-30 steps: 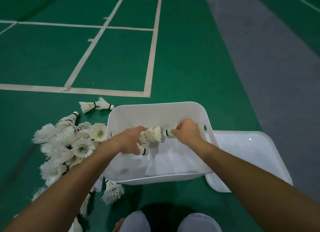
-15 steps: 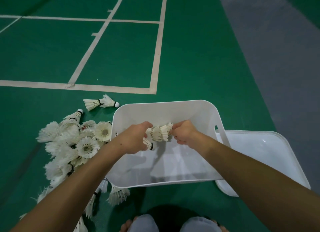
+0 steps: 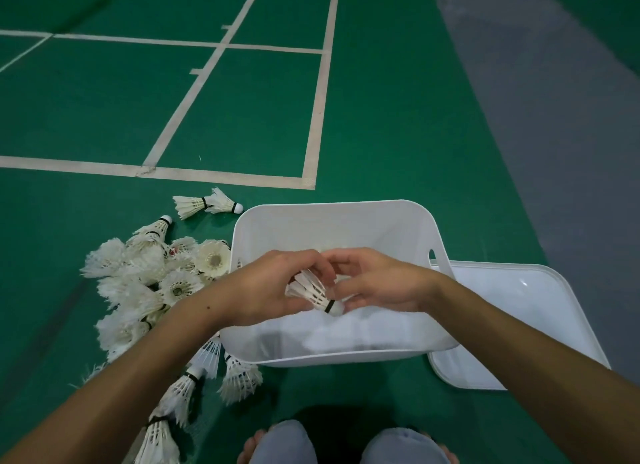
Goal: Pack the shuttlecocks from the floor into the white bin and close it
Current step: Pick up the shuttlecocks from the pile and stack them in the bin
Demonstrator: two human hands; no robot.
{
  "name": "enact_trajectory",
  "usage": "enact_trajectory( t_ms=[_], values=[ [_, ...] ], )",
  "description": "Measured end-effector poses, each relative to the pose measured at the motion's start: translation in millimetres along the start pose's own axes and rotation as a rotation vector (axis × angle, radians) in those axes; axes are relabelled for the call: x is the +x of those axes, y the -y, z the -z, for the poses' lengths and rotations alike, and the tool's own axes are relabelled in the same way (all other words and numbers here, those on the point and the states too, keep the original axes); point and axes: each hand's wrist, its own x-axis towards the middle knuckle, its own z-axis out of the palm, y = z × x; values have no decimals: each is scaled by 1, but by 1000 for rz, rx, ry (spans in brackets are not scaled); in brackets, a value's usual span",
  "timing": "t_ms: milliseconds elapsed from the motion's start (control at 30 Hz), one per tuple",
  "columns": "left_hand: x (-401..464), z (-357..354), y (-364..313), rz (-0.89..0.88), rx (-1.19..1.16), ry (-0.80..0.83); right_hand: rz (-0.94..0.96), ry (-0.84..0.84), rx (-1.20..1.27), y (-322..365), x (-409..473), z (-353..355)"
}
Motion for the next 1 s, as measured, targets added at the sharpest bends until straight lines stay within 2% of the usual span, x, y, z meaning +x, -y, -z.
enact_trajectory(
  t_ms=[67, 267, 333, 400, 467, 533, 600, 667, 767, 1000],
  values=[
    [1, -1, 0, -29, 41, -28, 9, 31, -36, -1, -3, -3],
    [7, -8, 10, -43, 100, -179, -24, -40, -40, 2, -10, 7],
    [10, -11, 9, -9, 145, -229, -58, -157, -108, 1, -11, 11],
    [14, -11, 11, 68, 191, -257, -92, -347, -158, -1, -11, 19],
    [20, -8, 16, 172, 248, -222, -96, -550, -321, -4, -12, 28],
    [28, -9, 21, 283, 300, -125, -113, -698, -654, -5, -14, 36],
    [38, -13, 28, 382, 331, -16, -108, -792, -913, -9, -14, 34],
    [47, -17, 34, 460, 355, 88, -76, -865, -1060, -14, -9, 29],
    [59, -20, 38, 527, 372, 192, -83, -946, -1094, -23, 5, 31],
    [71, -21, 48, 566, 359, 206, -216, -997, -1108, -32, 30, 44]
  ],
)
